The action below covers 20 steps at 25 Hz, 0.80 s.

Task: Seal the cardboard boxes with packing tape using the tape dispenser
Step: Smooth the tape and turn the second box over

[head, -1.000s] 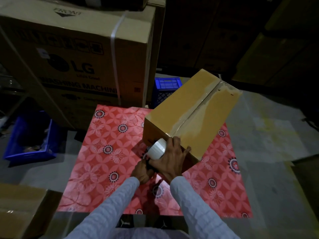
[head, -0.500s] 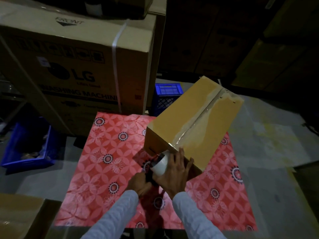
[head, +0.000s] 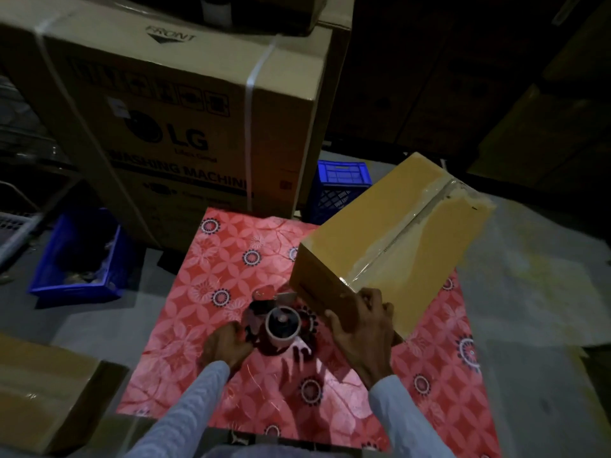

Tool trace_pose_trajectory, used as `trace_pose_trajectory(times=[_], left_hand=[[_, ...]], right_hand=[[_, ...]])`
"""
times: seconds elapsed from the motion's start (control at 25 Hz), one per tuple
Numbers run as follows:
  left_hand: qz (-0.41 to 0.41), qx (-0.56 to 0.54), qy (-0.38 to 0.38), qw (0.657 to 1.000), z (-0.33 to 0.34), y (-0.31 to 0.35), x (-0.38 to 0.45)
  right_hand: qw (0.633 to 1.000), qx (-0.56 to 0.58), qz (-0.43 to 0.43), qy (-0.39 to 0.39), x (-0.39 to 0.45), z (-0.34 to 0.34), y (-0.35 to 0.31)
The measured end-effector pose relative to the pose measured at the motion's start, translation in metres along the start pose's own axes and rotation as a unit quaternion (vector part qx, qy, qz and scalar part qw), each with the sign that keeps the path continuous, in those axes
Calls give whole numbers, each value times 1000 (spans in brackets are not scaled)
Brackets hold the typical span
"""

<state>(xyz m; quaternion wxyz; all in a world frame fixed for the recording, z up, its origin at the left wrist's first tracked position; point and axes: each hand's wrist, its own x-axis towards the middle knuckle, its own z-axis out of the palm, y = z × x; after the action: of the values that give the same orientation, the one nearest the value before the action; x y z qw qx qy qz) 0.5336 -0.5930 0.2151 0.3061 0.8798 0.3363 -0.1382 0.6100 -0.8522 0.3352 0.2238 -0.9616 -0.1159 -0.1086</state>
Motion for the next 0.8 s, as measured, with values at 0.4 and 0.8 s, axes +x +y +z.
trace_pose_trajectory(times=[0.4, 0.8], left_hand=[[-1, 88, -29, 996, -27, 12, 11], [121, -381, -183, 898, -20, 181, -59]], right_hand=[[987, 32, -113, -107, 69, -5, 53], [994, 61, -31, -86, 50, 8, 20]])
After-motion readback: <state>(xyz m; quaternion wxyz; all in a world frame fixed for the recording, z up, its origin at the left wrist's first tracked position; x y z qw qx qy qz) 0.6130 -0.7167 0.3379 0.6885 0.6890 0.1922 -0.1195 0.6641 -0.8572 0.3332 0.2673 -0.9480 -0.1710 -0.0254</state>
